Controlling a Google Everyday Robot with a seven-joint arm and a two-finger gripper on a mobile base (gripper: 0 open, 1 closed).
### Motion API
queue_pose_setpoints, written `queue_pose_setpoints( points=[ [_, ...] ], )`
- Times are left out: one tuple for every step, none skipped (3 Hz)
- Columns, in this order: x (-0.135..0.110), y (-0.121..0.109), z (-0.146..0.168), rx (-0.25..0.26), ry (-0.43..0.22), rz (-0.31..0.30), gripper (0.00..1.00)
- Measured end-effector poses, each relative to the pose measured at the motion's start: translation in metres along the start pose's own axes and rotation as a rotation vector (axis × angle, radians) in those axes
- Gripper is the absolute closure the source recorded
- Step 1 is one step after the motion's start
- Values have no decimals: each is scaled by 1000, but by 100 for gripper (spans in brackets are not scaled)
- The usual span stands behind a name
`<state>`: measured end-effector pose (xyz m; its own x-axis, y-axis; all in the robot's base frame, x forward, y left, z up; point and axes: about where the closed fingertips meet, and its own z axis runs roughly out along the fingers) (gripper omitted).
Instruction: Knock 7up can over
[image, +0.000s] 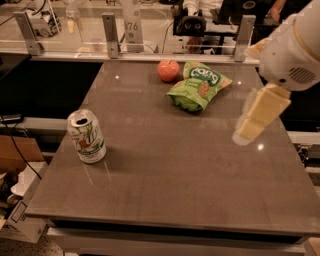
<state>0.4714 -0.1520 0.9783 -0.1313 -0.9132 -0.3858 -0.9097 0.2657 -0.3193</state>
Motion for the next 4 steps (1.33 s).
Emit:
queue_pose_setpoints(
  points=[
    [-30, -3, 14, 16, -109, 7, 0],
    [-62, -2, 31, -11, -212, 17, 0],
    [-97, 12, 49, -70, -299, 15, 0],
    [-134, 34, 70, -116, -352, -5, 0]
  ],
)
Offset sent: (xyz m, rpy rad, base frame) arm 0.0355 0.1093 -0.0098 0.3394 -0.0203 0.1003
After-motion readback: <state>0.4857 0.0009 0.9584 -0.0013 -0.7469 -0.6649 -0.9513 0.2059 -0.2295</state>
